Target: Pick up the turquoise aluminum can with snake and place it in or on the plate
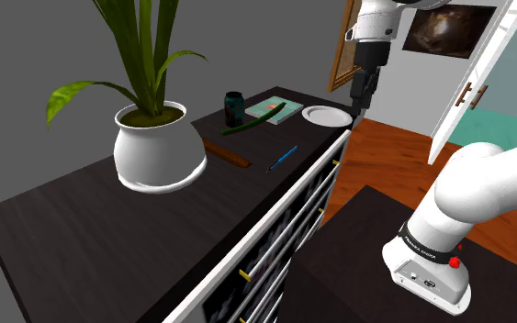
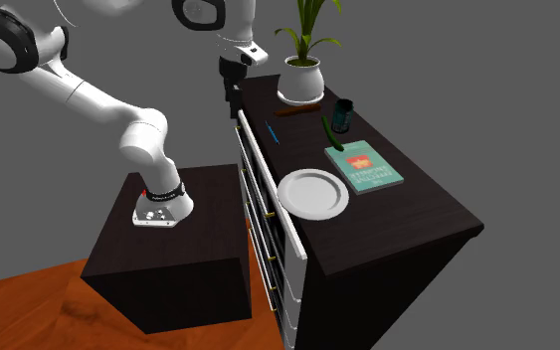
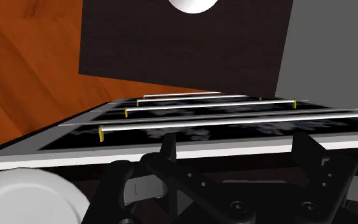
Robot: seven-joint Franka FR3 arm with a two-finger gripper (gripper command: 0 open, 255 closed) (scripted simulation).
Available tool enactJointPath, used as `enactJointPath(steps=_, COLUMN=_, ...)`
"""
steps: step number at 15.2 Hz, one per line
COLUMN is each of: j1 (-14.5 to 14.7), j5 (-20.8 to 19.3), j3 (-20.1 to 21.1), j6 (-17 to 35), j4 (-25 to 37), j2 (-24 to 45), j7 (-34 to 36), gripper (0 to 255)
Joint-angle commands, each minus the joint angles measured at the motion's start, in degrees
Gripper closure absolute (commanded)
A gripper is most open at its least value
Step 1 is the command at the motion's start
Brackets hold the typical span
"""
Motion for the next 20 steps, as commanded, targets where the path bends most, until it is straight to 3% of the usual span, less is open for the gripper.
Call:
enactJointPath(steps=1, j1=0.0, j5=0.0, j3=0.0, j6=0.0, j4=0.0, j2=0.0, j7=0.0, gripper=0)
enactJointPath(steps=11, j1=1.3, j5=0.2, j3=3.2, j6=11.9, j4=11.9, j2=20.6, j7=1.7, gripper=0)
enactJointPath(steps=20, j1=2.2, j5=-1.9, j3=5.5, j6=16.6, j4=28.5, j2=39.2, j7=4.1, gripper=0)
